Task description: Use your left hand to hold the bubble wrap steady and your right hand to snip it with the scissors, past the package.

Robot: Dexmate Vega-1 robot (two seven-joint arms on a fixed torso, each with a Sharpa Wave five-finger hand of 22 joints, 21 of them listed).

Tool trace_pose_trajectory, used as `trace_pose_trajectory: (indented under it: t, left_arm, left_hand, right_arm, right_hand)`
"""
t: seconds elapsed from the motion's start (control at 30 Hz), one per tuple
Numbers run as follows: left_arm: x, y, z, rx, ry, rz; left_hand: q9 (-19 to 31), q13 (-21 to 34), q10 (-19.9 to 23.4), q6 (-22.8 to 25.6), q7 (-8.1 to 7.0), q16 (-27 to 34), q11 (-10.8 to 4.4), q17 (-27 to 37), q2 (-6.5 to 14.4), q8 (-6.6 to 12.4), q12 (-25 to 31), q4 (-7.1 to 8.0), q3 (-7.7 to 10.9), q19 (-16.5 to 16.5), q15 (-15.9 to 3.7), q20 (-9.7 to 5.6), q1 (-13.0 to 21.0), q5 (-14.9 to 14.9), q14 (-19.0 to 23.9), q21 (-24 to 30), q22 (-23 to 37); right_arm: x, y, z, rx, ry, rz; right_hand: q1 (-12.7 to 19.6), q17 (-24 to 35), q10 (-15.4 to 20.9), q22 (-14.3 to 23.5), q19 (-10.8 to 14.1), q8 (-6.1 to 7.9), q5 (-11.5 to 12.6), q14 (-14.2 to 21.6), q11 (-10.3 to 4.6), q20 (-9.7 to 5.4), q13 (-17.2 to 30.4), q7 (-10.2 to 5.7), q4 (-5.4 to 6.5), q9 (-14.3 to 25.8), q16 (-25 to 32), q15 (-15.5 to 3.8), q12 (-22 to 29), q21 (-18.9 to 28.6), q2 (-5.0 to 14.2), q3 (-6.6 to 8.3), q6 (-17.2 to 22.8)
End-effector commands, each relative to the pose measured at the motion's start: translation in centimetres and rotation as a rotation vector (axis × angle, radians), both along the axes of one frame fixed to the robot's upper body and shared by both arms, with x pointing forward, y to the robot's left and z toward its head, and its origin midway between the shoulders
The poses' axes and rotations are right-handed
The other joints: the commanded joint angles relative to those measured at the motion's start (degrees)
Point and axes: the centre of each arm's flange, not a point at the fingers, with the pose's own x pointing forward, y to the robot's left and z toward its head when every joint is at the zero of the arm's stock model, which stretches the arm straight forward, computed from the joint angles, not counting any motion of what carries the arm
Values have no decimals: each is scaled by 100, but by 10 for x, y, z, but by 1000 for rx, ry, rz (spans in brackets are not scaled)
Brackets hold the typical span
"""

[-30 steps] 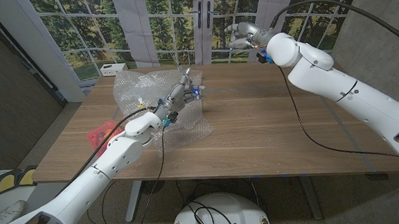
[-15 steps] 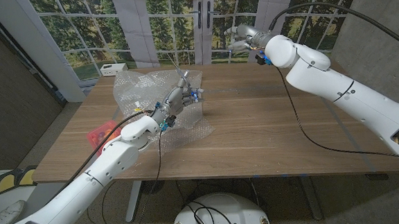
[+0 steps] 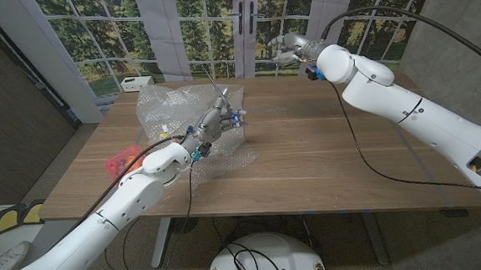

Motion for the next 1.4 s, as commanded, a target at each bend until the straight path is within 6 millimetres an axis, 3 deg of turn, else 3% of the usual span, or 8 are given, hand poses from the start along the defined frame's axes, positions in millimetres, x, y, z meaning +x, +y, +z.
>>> trace_pose_trajectory:
  t: [0.03, 0.33, 0.63, 0.83, 1.03, 1.3, 1.4]
  left_arm:
    - [-13, -6, -10, 24, 21, -41]
    - [-22, -1, -15, 29, 27, -39]
    - [-29, 3, -16, 37, 22, -46]
    - [-31, 6, -21, 58, 16, -92]
    - [-36, 13, -25, 63, 17, -86]
    - [-45, 23, -32, 59, 27, -78]
    - [-48, 27, -35, 59, 30, -69]
  left_hand:
    - [17, 8, 153, -340, 492, 56, -86, 20, 29, -4, -3, 40, -15, 50, -11, 4, 34, -4, -10, 13, 15]
    - [4, -1, 149, -342, 497, 76, -69, 13, 33, -20, -11, 49, -17, 46, -5, 7, 26, -4, -13, 7, 15]
    - [7, 21, 146, -336, 495, 99, -77, 6, 48, -21, -1, 56, -15, 41, -25, 0, 23, -4, -19, 0, 15]
    - [20, 37, 138, -348, 485, 111, -85, 11, 64, -22, 6, 63, -11, 29, -28, -1, 20, -7, -37, 2, 30]
    - [7, 29, 140, -344, 478, 97, -90, -47, 97, -31, 1, 66, 1, 28, -25, 1, 29, -14, -27, -1, 29]
    - [19, 32, 132, -347, 484, 123, -83, -23, 106, -26, 0, 66, 1, 27, -15, 1, 34, -22, -40, -3, 29]
    - [10, 22, 141, -343, 475, 123, -78, -36, 112, -31, -4, 68, 1, 29, -22, 4, 34, -26, -32, -3, 29]
  right_arm:
    - [3, 1, -7, 2, 12, 0]
    - [6, 5, -12, -15, 36, 37]
    - [5, 11, -16, -35, 33, 42]
    - [4, 17, -21, -59, 57, 70]
    - [2, 26, -25, -83, 68, 124]
    - [3, 42, -33, -134, 85, 176]
    - [4, 47, -36, -133, 92, 188]
  right_hand:
    - [-51, 22, -51, 14, 48, 36, -30, -61, -2, -5, -36, -20, -15, 29, -26, -791, -26, 43, -58, -14, 96]
    - [-126, 27, -257, 18, 66, 100, -76, -339, 47, -1, -194, -86, -42, 33, -155, -783, -171, 49, -98, -50, 328]
    - [38, 1, -618, 17, 31, 309, -170, -774, -67, -32, -579, -225, -277, 35, -214, -807, -698, 33, -96, -24, 974]
    - [77, 0, -710, 18, -12, 311, -209, -867, -70, -24, -697, -272, -322, 35, -202, -796, -874, 18, -99, -36, 1026]
    - [109, -46, -911, 23, -118, 336, -284, -1350, -280, 34, -921, -412, -363, 38, -297, -767, -1245, -10, -123, -70, 1166]
    - [85, -129, -1352, 24, -302, 174, -365, -1913, -304, 135, -1186, -533, -361, 41, -333, -751, -1782, -52, -150, -131, 839]
    - [118, -166, -1329, 23, -325, 198, -381, -2055, -329, 155, -1249, -553, -392, 42, -350, -752, -1861, -53, -184, -140, 899]
